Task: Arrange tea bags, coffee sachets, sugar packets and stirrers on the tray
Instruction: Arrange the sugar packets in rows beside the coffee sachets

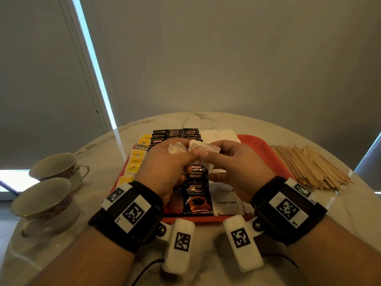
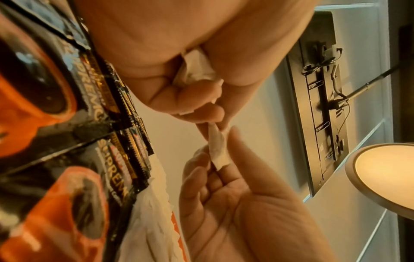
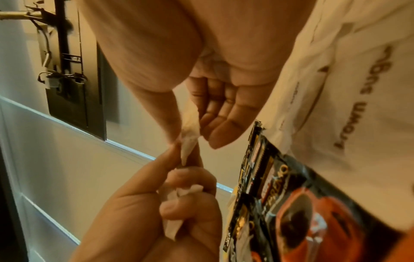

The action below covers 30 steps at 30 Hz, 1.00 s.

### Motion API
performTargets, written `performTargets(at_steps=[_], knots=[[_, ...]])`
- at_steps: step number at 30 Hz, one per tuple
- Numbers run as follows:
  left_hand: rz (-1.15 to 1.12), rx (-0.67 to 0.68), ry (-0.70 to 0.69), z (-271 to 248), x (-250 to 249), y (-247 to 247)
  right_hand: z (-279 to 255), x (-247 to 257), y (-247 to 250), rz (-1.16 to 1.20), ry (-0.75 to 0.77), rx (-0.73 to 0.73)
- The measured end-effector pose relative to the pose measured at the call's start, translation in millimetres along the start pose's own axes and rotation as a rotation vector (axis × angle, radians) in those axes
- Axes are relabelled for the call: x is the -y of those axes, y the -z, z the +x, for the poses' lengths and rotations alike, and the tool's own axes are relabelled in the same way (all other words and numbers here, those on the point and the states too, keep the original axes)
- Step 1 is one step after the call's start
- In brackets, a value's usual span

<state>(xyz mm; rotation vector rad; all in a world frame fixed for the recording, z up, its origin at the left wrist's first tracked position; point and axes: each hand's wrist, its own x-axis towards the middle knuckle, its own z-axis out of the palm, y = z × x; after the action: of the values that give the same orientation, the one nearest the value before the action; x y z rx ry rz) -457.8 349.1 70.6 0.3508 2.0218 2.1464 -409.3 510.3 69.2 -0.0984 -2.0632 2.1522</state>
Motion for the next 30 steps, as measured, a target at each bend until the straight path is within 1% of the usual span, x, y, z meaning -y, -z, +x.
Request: performTargets(at_steps=[5,8,12,14,19,22,24,27,30], knots=[[-0.108,-0.074,0.044,2,-1,-2,1,1,1,-0.025,-0.011,0.015],[-0.122,-0.086,0.048,3,0,-2,0,3,2,-0.009,-0.027,-0.003],[-0.002,0.008,0.034,1,3,0,0,4,4,0.023,-0.019,-0.061],[0.036,0.026,0.026,0,4,1,0,5,4,0.042,-0.021,-0.097],[-0.034,0.009,0.06,3,4,1,-2,7,2,0.087,-0.015,-0.163],[-0.055,-0.003,0.05,4,4,0,-3,9,3,0.097,-0.044,-0.102],[-0.08,-0.034,0.054,4,2,-1,-2,11,5,0.078,-0.063,-0.071],[-0.115,-0.079,0.083,6,1,0,4,17,13,0.029,-0.087,-0.133],[-0.141,-0.101,0.099,8,-1,3,14,22,25,-0.062,-0.153,-0.262]])
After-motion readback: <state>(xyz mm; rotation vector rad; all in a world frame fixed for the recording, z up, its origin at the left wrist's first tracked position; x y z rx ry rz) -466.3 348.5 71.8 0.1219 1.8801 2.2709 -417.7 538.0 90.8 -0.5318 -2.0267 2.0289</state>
